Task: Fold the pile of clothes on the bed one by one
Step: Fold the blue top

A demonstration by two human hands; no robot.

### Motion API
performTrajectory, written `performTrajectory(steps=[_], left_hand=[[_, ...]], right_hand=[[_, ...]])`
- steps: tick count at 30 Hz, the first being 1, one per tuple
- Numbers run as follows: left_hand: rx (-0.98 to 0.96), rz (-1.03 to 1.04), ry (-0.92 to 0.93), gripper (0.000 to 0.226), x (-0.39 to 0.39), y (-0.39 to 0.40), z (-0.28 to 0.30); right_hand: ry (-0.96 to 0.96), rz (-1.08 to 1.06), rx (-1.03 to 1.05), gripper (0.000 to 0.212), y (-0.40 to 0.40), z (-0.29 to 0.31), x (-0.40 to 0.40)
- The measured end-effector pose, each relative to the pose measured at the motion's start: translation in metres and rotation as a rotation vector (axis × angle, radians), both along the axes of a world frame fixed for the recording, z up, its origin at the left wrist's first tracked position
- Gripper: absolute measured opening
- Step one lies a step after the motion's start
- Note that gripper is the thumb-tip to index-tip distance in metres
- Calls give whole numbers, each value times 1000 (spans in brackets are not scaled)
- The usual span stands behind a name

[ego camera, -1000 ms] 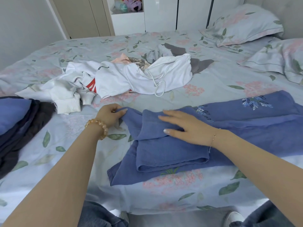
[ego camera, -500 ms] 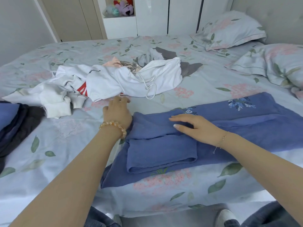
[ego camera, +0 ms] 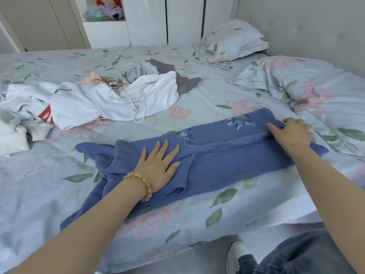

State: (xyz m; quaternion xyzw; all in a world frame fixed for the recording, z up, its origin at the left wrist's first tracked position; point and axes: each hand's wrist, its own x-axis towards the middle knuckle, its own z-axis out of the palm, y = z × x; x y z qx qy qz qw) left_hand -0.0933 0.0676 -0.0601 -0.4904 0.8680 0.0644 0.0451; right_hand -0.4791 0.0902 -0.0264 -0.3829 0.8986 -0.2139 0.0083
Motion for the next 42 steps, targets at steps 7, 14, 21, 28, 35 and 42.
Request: performTrajectory(steps=[7, 14, 21, 28, 35, 42], left_hand=[[-73, -2, 50, 82, 2, 2, -7], [-75, 3, 66, 67, 2, 2, -5], [13, 5, 202, 61, 11, 3, 16], [-134, 337, 722, 41, 81, 8, 72], [50, 675, 512, 26, 176, 13, 60], [464, 851, 795, 34, 196, 29, 46]], right_hand=[[-326, -19, 173, 77, -10, 3, -36], [-745, 103, 59, 38, -17, 23, -32], [-1109, 380, -98, 20, -8, 95, 36], [-1166, 717, -68, 4, -7, 132, 187], [-961, 932, 308, 43, -3, 72, 336], [-791, 1131, 352, 30, -3, 52, 355]])
